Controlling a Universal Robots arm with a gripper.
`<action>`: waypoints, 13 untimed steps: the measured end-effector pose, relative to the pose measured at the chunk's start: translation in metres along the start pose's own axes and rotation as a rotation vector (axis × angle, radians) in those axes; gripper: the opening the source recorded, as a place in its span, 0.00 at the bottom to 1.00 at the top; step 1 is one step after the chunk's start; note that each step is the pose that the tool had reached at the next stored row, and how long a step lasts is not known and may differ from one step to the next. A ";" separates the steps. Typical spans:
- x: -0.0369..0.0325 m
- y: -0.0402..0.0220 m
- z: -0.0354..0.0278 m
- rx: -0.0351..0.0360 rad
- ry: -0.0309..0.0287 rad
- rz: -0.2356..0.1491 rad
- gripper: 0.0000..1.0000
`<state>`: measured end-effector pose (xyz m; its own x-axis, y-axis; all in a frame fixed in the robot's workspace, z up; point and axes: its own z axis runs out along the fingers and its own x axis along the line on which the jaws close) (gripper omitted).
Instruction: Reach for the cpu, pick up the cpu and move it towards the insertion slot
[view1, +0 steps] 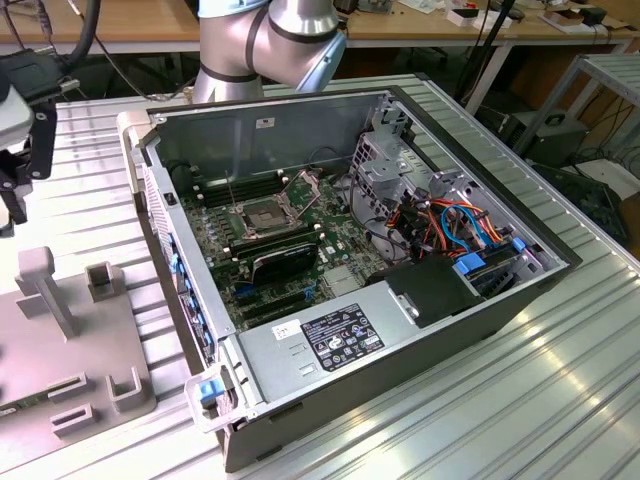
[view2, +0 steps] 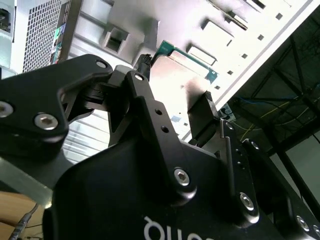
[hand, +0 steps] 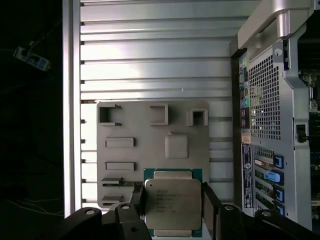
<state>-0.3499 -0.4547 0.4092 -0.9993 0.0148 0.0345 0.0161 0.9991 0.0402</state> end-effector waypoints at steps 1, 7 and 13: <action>-0.0020 0.0000 0.0000 0.0000 -0.0001 0.000 0.55; -0.0173 0.0002 -0.0005 0.0000 -0.0001 0.000 0.55; -0.0295 0.0005 -0.0010 0.0000 0.0000 0.000 0.55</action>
<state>-0.3204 -0.4547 0.4092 -0.9993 0.0148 0.0344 0.0162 0.9991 0.0402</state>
